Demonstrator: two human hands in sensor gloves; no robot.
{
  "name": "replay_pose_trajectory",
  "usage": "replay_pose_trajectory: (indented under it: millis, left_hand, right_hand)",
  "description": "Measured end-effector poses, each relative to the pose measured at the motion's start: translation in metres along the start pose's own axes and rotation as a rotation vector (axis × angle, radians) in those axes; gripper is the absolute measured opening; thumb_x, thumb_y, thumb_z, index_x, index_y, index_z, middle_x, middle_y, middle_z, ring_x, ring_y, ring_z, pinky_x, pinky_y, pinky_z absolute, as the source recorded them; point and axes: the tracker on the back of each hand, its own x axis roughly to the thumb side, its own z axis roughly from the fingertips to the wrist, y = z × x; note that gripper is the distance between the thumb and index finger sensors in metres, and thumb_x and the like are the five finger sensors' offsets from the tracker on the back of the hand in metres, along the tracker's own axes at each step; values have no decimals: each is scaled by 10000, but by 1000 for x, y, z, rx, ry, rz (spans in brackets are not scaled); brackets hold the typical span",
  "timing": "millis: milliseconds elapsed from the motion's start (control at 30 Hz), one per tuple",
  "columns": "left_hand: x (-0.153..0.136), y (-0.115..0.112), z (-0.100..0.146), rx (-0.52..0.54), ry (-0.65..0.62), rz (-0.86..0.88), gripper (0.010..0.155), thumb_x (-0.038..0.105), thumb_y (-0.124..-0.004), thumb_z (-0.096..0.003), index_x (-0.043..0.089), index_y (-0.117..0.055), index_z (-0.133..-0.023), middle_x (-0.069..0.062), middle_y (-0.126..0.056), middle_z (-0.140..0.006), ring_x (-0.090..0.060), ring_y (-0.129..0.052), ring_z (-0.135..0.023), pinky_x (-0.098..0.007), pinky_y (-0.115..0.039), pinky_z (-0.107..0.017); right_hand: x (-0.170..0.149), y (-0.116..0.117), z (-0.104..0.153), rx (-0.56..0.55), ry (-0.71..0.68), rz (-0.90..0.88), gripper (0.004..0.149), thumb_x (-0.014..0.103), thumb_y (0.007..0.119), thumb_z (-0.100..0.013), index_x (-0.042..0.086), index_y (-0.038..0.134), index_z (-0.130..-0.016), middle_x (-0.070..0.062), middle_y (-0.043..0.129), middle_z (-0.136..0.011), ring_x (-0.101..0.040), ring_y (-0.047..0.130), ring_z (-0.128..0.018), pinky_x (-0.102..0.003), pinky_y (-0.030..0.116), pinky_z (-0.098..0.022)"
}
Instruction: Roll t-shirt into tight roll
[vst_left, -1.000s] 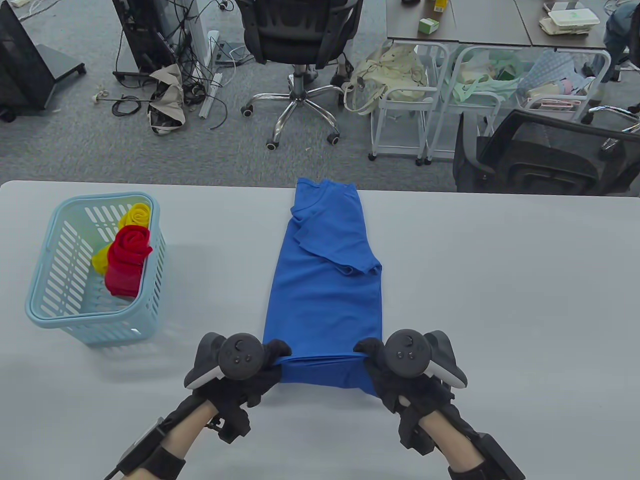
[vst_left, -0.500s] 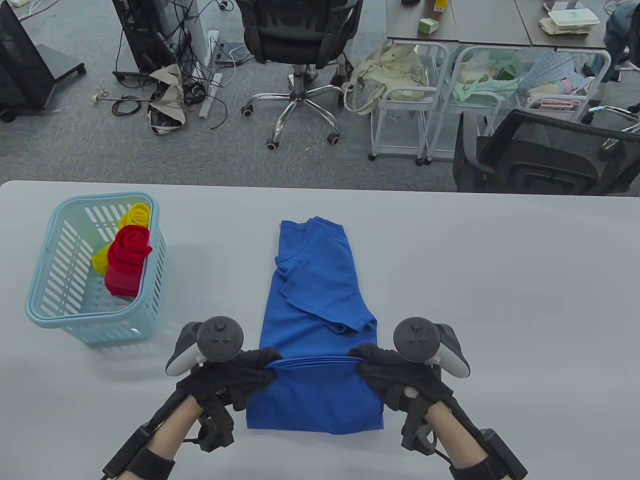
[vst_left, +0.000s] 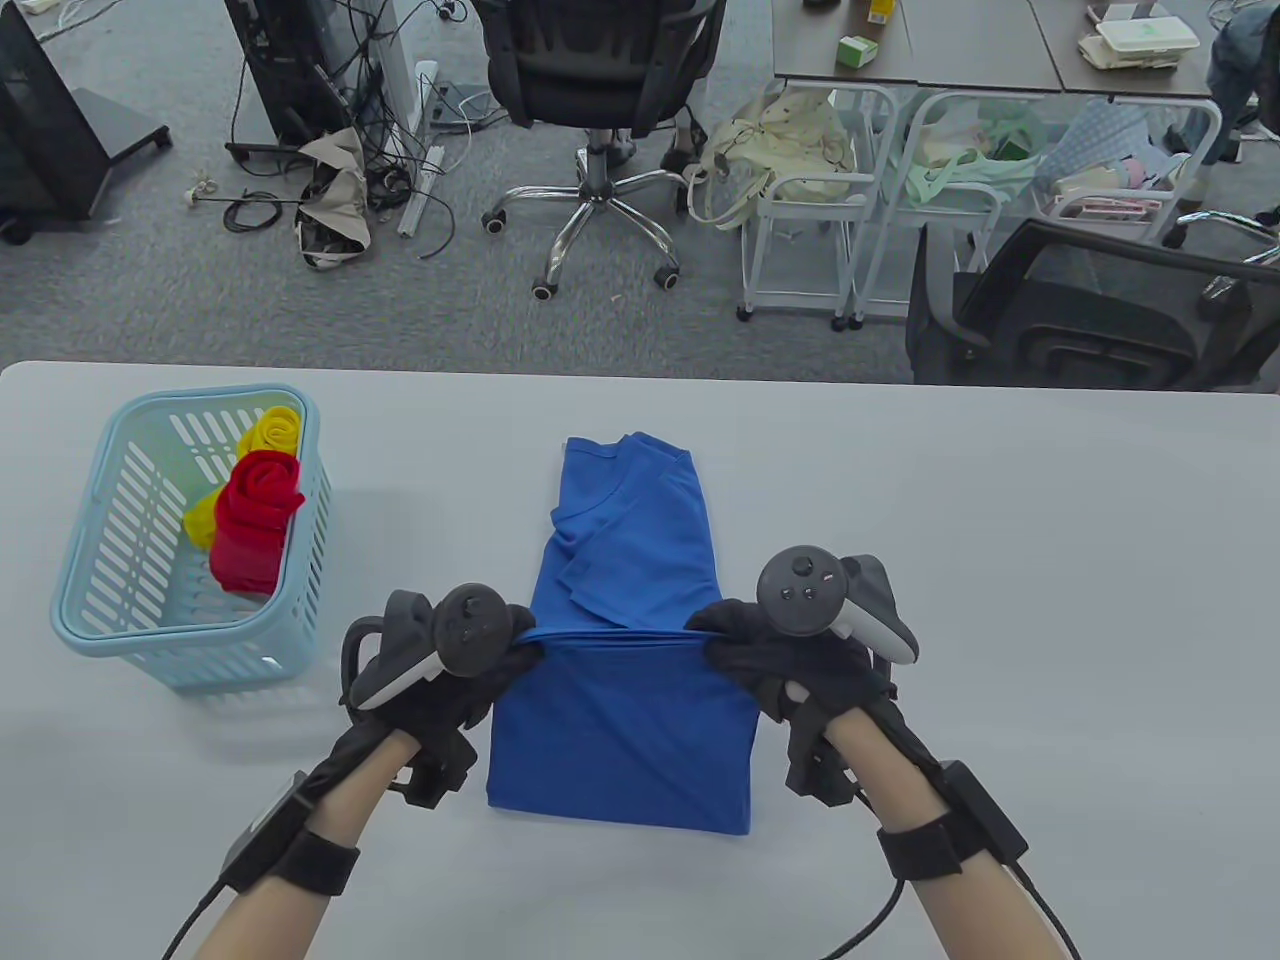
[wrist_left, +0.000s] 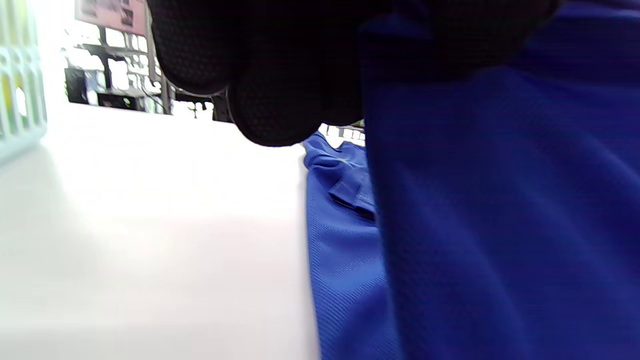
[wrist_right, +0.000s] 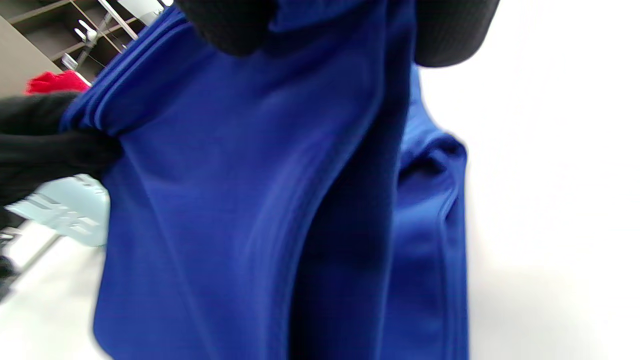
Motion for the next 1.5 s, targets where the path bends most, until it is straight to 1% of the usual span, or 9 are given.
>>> replay_pose_trajectory:
  millis: [233,633,800,900,1000,1200,1300,1433,1500]
  left_hand:
    - [4,3,-42,25,86,-205,461,576,-646,-497,398,-731,-914,87,-856,-887,-140,-952,-681,-407,-779,-649]
    - [-16,-11,-99,-60,170,-191,403,563,-654,-506,411,-762,-863,113,-876,-850,-136,-964,-673,-400,-789,-651]
    - [-14,-5,-121,-79,192,-219,407,565,-651,-507,411,-761,-868,113,-877,-854,-141,-966,-677,-402,-791,-652]
    - [-13,11,-134,11,289,-246,431,565,-605,-531,415,-692,-925,116,-833,-908,-114,-947,-726,-395,-778,-677]
    - [-12,22,-139,61,378,-174,656,581,-543,-543,331,-364,-1122,-1,-584,-1146,-200,-798,-945,-438,-690,-747]
    - [8,-8,-119,-66,146,-205,686,582,-556,-510,366,-364,-1132,-33,-471,-1231,-305,-641,-1092,-480,-670,-754]
    - [18,-41,-103,-246,-44,-140,696,594,-514,-497,403,-276,-1122,-16,-369,-1251,-321,-504,-1148,-530,-603,-787]
    - [25,-89,-76,-556,-51,-160,713,633,-421,-480,407,-178,-1111,-44,-179,-1234,-380,-253,-1145,-606,-455,-811]
    - [24,-107,-64,-657,-8,-322,728,653,-269,-447,411,155,-987,-25,159,-1124,-355,7,-1104,-619,-281,-830]
  right_hand:
    - [5,-8,-38,-76,142,263,421,384,699,-619,249,635,-1013,-119,504,-1131,-390,622,-1027,-597,486,-730]
    - [-17,-14,-94,-25,276,245,417,418,689,-614,251,672,-996,-47,744,-934,-212,886,-705,-496,685,-624]
    - [-17,-24,-115,0,329,276,413,353,711,-604,250,674,-1002,-55,736,-958,-240,881,-739,-513,673,-635]
    - [-7,-42,-119,-129,371,280,430,342,647,-634,253,570,-1048,-54,608,-1054,-260,792,-867,-524,609,-693]
    - [-1,-53,-115,-300,445,212,706,472,524,-647,192,115,-1150,-163,94,-1186,-439,342,-1106,-608,349,-765]
    - [0,-29,-101,-184,337,249,638,443,565,-632,186,318,-1160,-173,232,-1205,-498,309,-1113,-641,344,-748]
    - [0,14,-90,36,220,250,663,439,606,-607,186,361,-1169,-167,298,-1212,-499,313,-1116,-632,386,-739]
    - [-15,72,-74,360,226,467,741,515,526,-608,170,183,-1167,-191,137,-1177,-505,222,-1095,-624,389,-735]
    - [-25,86,-65,378,231,513,757,536,418,-605,205,-59,-1091,-167,-91,-1101,-493,77,-1069,-624,338,-745]
